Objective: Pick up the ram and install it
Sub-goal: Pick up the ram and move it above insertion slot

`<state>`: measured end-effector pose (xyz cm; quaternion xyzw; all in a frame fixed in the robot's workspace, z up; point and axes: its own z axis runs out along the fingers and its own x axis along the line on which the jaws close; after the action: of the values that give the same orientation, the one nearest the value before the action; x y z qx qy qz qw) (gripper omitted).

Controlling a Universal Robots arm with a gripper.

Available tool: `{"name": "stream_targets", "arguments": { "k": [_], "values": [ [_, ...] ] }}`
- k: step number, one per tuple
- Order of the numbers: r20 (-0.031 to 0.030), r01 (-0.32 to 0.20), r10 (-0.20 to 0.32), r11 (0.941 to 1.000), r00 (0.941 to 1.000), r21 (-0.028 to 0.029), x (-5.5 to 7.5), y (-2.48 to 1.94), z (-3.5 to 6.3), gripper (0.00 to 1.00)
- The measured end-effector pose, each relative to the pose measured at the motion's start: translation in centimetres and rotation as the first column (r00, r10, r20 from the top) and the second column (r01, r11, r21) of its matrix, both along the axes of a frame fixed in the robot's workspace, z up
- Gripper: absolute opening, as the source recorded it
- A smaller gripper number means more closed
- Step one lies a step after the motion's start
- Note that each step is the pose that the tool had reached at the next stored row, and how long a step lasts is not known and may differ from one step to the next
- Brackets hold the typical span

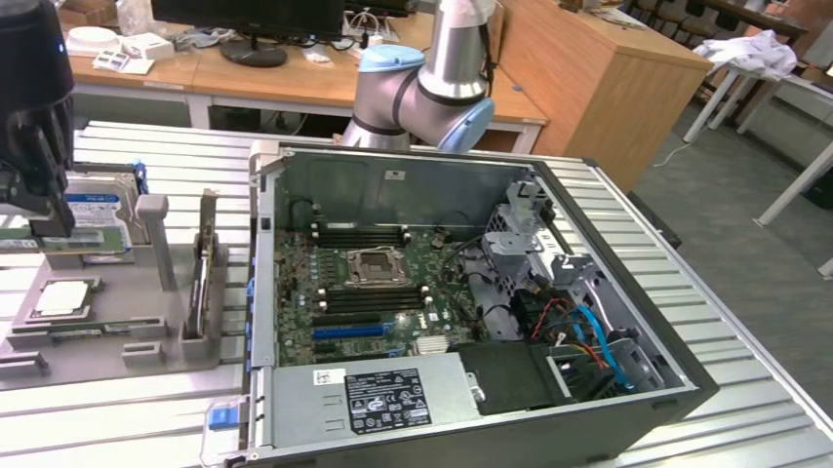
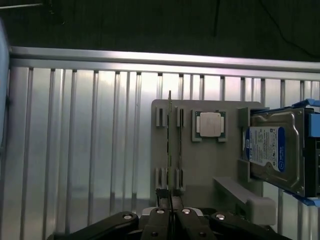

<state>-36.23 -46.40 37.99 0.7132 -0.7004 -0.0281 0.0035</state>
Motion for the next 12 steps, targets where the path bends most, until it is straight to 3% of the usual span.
{"name": "stream_targets", "arguments": {
  "k": [12],
  "values": [
    [0.0000,0.000,0.000,1.0000,1.0000,0.0000,0.0,0.00,2.53,0.11]
  ]
}}
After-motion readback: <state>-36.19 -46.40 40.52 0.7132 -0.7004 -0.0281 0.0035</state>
